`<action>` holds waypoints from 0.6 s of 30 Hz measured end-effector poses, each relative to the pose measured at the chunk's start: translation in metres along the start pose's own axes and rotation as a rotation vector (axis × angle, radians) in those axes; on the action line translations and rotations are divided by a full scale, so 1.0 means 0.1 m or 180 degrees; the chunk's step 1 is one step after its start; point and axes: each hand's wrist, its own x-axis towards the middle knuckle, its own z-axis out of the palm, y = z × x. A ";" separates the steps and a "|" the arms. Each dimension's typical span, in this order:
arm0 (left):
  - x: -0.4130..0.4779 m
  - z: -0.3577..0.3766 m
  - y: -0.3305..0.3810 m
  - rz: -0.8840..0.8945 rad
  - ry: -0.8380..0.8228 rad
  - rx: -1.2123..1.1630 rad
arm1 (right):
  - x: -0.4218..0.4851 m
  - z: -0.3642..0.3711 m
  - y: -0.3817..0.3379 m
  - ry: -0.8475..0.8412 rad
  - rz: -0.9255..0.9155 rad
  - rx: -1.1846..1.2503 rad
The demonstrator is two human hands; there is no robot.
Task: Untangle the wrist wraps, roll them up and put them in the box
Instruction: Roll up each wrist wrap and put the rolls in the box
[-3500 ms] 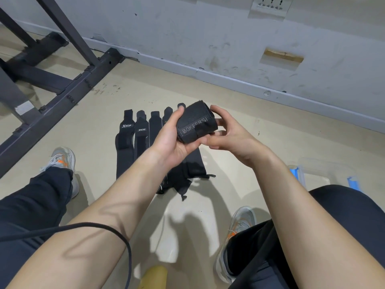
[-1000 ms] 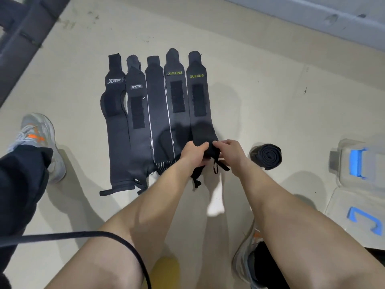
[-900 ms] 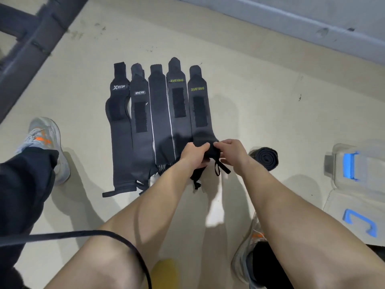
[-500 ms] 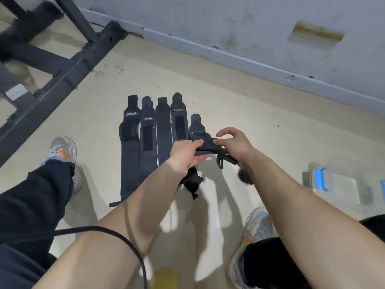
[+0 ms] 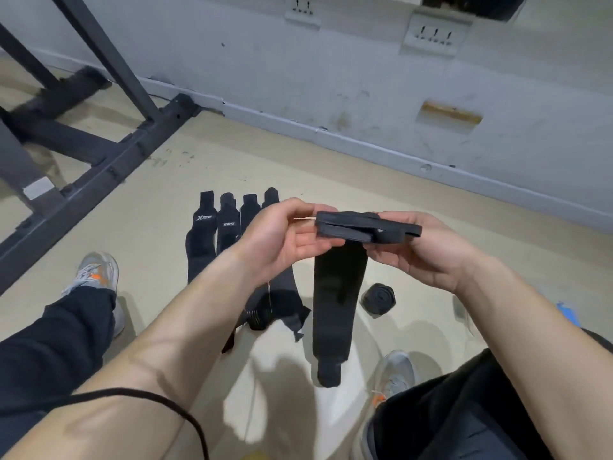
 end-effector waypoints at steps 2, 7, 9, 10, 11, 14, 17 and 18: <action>-0.05 0.02 0.03 0.0039 -0.0174 -0.0131 | -0.04 -0.02 0.03 0.0078 -0.0250 -0.0051; -0.06 0.10 0.05 0.0252 -0.0229 0.0030 | 0.07 -0.01 0.04 0.0589 -0.0953 -0.0946; -0.04 0.13 0.06 0.0312 -0.0126 0.0091 | 0.11 -0.01 0.02 0.0732 -0.1167 -0.1168; -0.02 0.15 0.07 0.0338 -0.0042 0.0155 | 0.13 -0.02 0.01 0.0766 -0.1214 -0.1208; -0.01 0.17 0.07 0.0359 0.0059 0.0277 | 0.15 -0.02 0.00 0.0795 -0.1234 -0.1188; 0.08 0.18 0.06 0.0619 0.0367 0.0934 | 0.21 -0.01 -0.02 0.0769 -0.1209 -0.0971; 0.17 0.18 0.04 0.1219 0.0597 0.1431 | 0.26 -0.01 -0.04 0.0772 -0.1319 -0.0764; 0.19 0.18 0.03 0.1387 0.0581 0.1438 | 0.27 -0.01 -0.05 0.0799 -0.1350 -0.0698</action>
